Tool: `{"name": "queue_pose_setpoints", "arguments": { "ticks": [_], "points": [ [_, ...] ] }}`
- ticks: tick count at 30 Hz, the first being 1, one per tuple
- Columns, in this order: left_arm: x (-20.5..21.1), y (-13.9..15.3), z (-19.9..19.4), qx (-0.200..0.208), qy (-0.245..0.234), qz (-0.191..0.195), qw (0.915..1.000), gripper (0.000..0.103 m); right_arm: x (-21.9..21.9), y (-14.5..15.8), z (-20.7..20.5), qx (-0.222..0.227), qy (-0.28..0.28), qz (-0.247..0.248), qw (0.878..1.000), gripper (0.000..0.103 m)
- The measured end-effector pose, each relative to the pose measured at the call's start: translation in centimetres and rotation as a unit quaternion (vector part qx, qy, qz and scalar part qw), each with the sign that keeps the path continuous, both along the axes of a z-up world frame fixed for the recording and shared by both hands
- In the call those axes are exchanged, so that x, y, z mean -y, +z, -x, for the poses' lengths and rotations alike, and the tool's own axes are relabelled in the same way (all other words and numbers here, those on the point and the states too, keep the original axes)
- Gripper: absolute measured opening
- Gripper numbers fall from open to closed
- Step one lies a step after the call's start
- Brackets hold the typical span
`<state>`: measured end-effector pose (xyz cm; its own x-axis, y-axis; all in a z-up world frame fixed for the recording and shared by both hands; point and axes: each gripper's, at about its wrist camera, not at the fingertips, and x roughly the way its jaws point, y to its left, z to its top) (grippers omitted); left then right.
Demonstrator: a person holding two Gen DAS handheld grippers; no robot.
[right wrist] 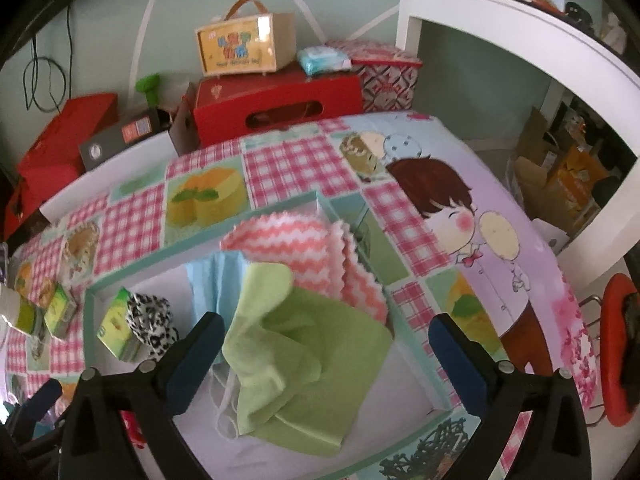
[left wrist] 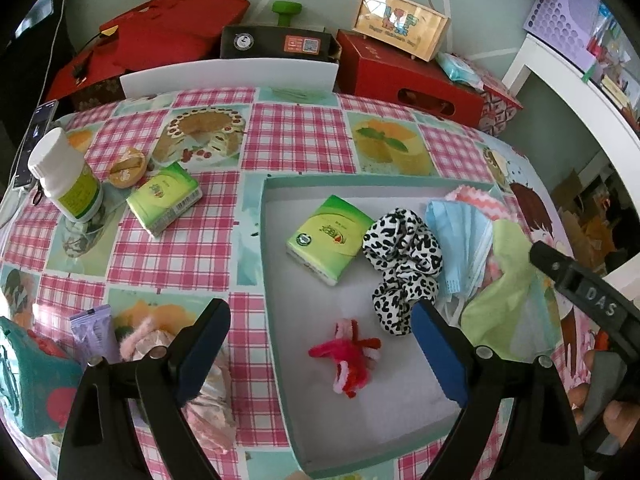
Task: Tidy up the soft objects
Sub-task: 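Move both grippers back from the tray toward the pink floral fabric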
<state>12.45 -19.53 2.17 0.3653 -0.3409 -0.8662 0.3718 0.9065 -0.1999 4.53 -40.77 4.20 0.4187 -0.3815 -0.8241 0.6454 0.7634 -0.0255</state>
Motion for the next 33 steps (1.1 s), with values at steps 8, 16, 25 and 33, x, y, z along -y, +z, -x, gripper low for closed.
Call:
{"name": "queue_pose_setpoints", "arguments": {
  "ticks": [8, 16, 25, 33],
  "points": [
    [-2.4, 2.2, -0.7, 0.036, 0.034, 0.011, 0.9987, 0.092, -0.2, 1.4, 0.4, 0.021, 0.000, -0.001, 1.000, 0.103],
    [-5.1, 3.0, -1.9, 0.035, 0.055, 0.029, 0.9975, 0.092, -1.6, 1.1, -0.5, 0.021, 0.036, -0.015, 0.999, 0.103],
    [-9.9, 3.7, -3.4, 0.028, 0.079, 0.019, 0.9963, 0.092, -6.3, 0.2, -3.0, 0.013, 0.113, -0.030, 0.993, 0.103],
    [-14.7, 3.5, -5.0, 0.010, 0.130, 0.036, 0.9908, 0.092, -10.9, -0.9, -4.9, -0.015, 0.174, -0.015, 0.984, 0.103]
  ]
}}
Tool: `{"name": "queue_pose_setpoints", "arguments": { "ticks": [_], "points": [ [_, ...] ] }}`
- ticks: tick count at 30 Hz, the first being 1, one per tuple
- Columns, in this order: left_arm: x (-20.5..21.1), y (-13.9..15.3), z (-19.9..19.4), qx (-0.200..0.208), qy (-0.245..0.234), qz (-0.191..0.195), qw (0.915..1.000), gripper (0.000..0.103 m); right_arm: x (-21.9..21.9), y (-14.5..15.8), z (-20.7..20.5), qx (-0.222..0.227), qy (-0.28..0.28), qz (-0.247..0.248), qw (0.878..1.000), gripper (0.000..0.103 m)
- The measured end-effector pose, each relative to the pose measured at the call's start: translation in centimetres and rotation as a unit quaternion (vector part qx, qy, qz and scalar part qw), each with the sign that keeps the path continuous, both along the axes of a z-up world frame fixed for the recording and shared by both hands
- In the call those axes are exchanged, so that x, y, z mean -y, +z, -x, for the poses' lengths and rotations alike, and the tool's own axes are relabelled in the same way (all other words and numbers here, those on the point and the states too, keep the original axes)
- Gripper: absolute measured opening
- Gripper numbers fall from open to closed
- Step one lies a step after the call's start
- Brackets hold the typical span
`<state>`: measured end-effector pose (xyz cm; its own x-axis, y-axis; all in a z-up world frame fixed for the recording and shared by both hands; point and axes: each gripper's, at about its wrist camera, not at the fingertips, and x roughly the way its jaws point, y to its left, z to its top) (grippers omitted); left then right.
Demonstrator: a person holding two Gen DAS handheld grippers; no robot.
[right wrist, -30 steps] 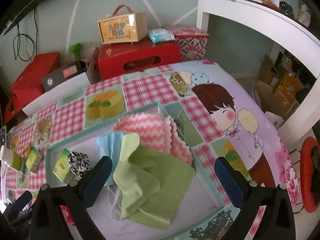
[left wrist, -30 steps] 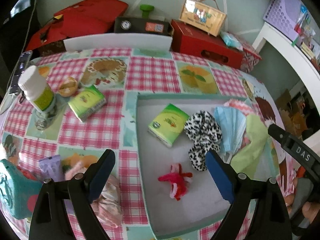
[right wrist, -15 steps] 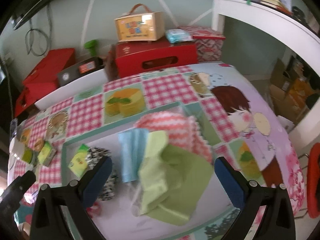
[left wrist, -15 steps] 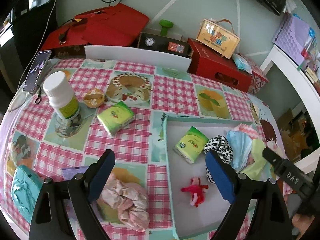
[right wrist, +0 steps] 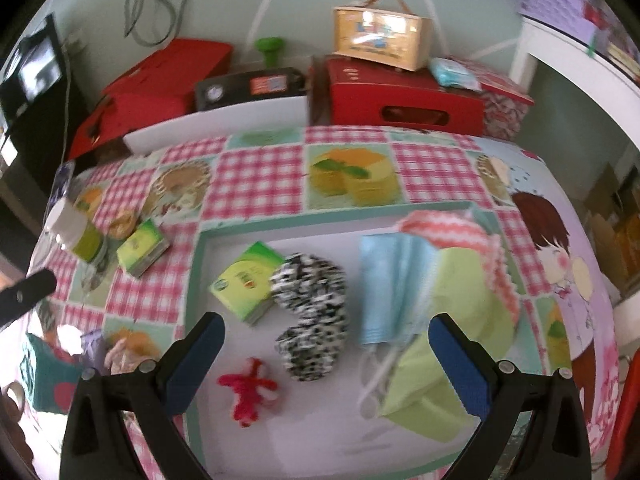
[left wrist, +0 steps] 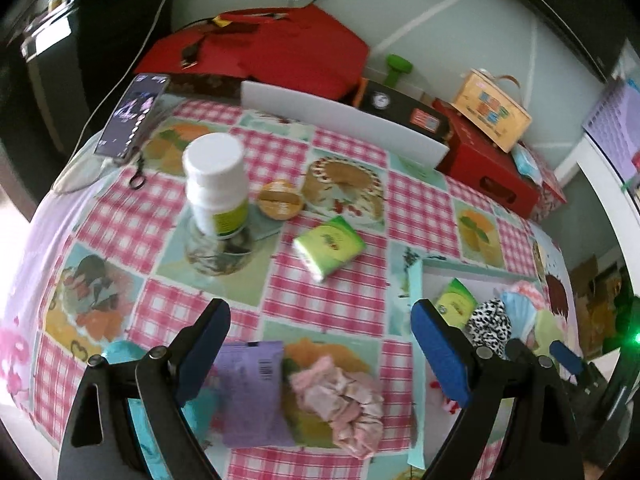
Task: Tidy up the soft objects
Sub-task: 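Move both grippers back from the tray toward the pink floral fabric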
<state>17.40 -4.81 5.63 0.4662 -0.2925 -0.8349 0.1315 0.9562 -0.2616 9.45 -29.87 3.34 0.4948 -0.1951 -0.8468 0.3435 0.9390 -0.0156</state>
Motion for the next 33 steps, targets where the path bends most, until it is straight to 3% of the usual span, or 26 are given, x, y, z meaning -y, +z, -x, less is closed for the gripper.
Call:
{"name": "queue_pose_setpoints", "arguments": {
  "ticks": [7, 18, 24, 33],
  "points": [
    [-2.2, 0.0, -0.4, -0.004, 0.024, -0.007, 0.9997, 0.092, -3.4, -0.5, -0.9, -0.008, 0.046, 0.008, 0.999, 0.103],
    [-2.3, 0.3, 0.0, -0.009, 0.011, 0.007, 0.9999, 0.092, -5.7, -1.2, -1.5, -0.013, 0.082, 0.005, 0.997, 0.103],
    [-2.2, 0.6, 1.5, -0.008, 0.014, 0.010, 0.9998, 0.092, -7.1, -1.0, -1.0, -0.008, 0.099, -0.006, 0.995, 0.103],
    [-2.0, -1.2, 5.2, -0.015, 0.023, -0.012, 0.9995, 0.092, -9.8, -2.1, 0.7, -0.017, 0.135, -0.015, 0.991, 0.103]
  ]
}}
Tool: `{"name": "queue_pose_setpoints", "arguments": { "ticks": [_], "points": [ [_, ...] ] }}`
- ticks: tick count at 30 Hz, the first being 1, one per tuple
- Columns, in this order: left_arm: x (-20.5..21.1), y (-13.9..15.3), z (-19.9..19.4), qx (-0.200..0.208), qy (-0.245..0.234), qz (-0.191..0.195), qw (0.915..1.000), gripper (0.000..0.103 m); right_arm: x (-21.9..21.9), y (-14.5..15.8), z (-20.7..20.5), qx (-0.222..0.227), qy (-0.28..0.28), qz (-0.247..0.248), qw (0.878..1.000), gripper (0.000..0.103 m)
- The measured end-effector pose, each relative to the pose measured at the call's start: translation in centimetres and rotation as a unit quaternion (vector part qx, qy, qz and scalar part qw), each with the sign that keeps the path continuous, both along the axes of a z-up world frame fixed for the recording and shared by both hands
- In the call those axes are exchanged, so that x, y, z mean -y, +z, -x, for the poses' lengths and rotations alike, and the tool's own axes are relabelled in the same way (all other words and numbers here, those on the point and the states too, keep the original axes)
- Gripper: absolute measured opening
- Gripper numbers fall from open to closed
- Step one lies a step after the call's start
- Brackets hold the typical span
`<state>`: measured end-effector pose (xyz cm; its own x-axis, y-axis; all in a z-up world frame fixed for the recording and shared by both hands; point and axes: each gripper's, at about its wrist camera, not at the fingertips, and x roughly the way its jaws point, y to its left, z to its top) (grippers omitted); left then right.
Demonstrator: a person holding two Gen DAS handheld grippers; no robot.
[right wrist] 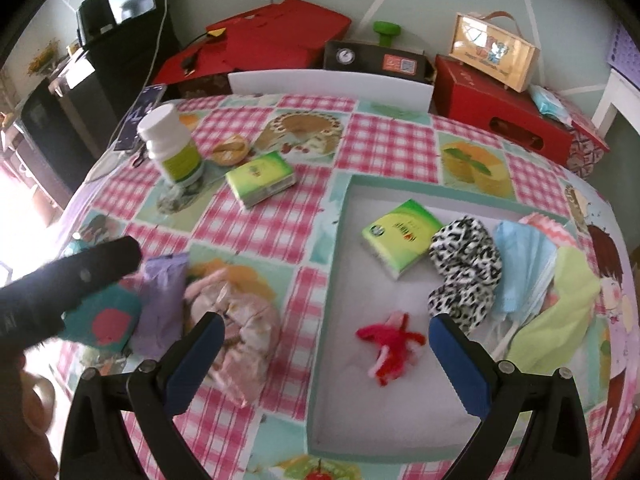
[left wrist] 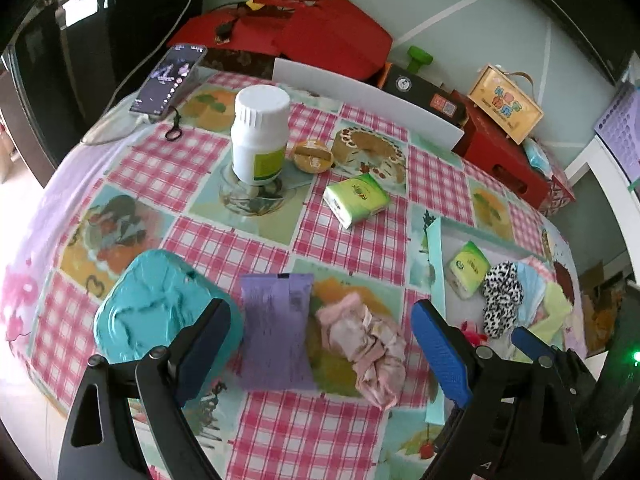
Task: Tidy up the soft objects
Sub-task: 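Move both grippers back from the tray toward the pink floral fabric, then lower the right gripper around the pink floral fabric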
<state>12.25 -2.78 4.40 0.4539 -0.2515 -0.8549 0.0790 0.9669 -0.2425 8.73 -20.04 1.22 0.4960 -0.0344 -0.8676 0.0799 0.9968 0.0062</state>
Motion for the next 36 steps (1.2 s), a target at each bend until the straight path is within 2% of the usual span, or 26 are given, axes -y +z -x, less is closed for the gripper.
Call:
{"name": "queue_pose_setpoints", "arguments": {
  "ticks": [6, 11, 17, 22, 27, 36],
  "points": [
    [0.2, -0.2, 2.0, 0.001, -0.006, 0.024, 0.9997, 0.092, 0.2, -1.1, 1.3, -0.013, -0.005, -0.006, 1.000, 0.103],
    [1.0, 0.0, 3.4, 0.008, -0.015, 0.018, 0.9997, 0.092, 0.8, -1.6, 2.5, -0.019, -0.015, -0.007, 1.000, 0.103],
    [0.8, -1.2, 4.5, -0.009, -0.009, 0.018, 0.9998, 0.092, 1.8, -2.1, 3.4, -0.025, -0.030, -0.009, 0.999, 0.103],
    [0.1, -2.6, 4.8, -0.027, 0.018, 0.016, 0.9993, 0.092, 1.9, -2.0, 4.2, -0.017, -0.024, -0.009, 1.000, 0.103],
    [-0.6, -4.1, 4.5, -0.050, 0.045, 0.018, 0.9976, 0.092, 1.0, -1.7, 4.4, 0.005, 0.010, -0.010, 1.000, 0.102],
    [-1.8, -6.1, 4.2, -0.073, 0.080, 0.022, 0.9939, 0.092, -2.8, -2.5, 4.1, 0.017, 0.097, 0.002, 0.995, 0.083]
  ]
}}
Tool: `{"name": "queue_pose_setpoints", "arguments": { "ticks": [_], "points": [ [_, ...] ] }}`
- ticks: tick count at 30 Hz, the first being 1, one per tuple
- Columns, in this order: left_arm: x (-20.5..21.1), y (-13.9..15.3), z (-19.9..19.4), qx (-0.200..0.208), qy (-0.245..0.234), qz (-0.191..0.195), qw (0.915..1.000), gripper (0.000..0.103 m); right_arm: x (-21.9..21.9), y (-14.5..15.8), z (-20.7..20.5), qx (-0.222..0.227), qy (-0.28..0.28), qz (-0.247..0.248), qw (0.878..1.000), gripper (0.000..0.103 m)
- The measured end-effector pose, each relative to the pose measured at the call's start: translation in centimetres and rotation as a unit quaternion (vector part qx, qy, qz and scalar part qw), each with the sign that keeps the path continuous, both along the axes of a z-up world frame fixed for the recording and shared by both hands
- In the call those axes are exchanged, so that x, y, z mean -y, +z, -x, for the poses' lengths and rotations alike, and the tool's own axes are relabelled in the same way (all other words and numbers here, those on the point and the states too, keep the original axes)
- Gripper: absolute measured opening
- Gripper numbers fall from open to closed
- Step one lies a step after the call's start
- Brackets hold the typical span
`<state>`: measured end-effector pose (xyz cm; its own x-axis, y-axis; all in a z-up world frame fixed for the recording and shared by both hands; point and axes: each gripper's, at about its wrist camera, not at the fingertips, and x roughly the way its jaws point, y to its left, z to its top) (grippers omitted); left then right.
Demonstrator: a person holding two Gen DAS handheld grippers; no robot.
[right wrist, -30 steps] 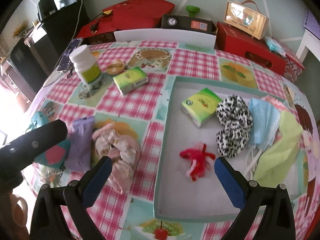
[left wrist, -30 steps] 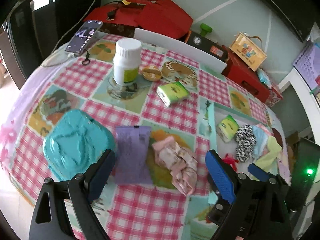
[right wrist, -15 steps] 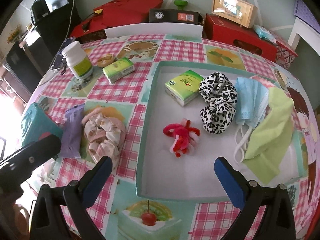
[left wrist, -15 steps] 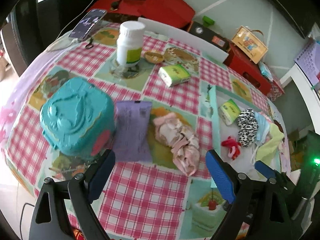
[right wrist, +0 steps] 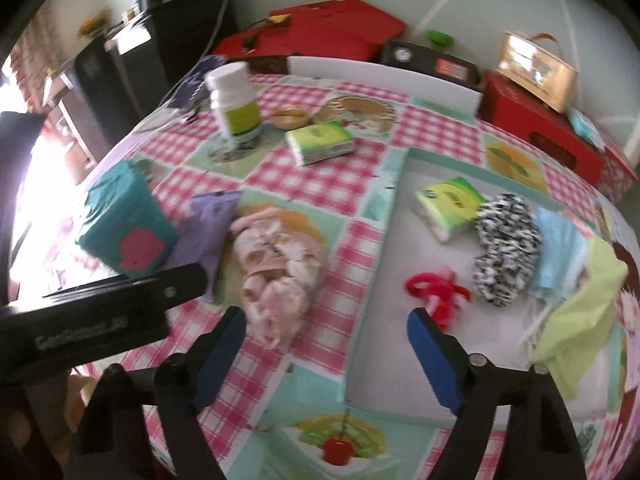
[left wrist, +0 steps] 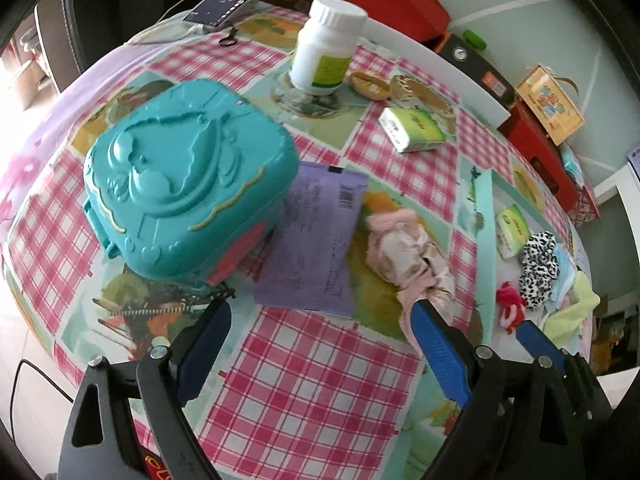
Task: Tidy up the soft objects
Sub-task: 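Lower the right gripper around the pink floral fabric, then close the right gripper on the pink floral fabric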
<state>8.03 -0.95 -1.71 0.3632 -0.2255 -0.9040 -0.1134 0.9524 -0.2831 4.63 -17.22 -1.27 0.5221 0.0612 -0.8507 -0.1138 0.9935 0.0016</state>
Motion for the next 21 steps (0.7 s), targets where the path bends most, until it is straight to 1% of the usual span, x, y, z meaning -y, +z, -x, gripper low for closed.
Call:
{"name": "queue_pose_setpoints", "arguments": {
  "ticks": [5, 9, 10, 11, 13, 17, 21],
  "points": [
    [-0.4, -0.4, -0.2, -0.005, 0.006, 0.004, 1.0000, 0.092, -1.7, -0.6, -0.3, -0.001, 0.032, 0.002, 0.999, 0.080],
    [-0.7, -0.6, -0.4, -0.009, 0.008, 0.010, 0.9999, 0.092, -2.0, -1.2, -0.7, -0.004, 0.035, 0.006, 0.999, 0.079],
    [-0.7, -0.7, -0.4, -0.011, 0.009, 0.012, 0.9998, 0.092, -2.0, -1.2, -0.8, -0.003, 0.036, 0.005, 0.999, 0.077],
    [-0.7, -0.8, -0.5, -0.012, 0.010, 0.014, 0.9998, 0.092, -2.0, -1.2, -1.0, -0.001, 0.039, -0.002, 0.999, 0.071],
    [-0.8, -0.9, -0.5, -0.013, 0.011, 0.017, 0.9997, 0.092, -2.0, -1.2, -1.2, -0.002, 0.041, -0.016, 0.999, 0.064],
    [-0.8, -0.8, -0.6, -0.012, 0.010, 0.019, 0.9997, 0.092, -2.5, -1.5, -1.7, -0.003, 0.049, -0.005, 0.999, 0.064],
    [-0.8, -0.8, -0.7, -0.013, 0.009, 0.021, 0.9997, 0.092, -2.7, -1.9, -2.2, -0.011, 0.051, -0.013, 0.999, 0.062]
  ]
}}
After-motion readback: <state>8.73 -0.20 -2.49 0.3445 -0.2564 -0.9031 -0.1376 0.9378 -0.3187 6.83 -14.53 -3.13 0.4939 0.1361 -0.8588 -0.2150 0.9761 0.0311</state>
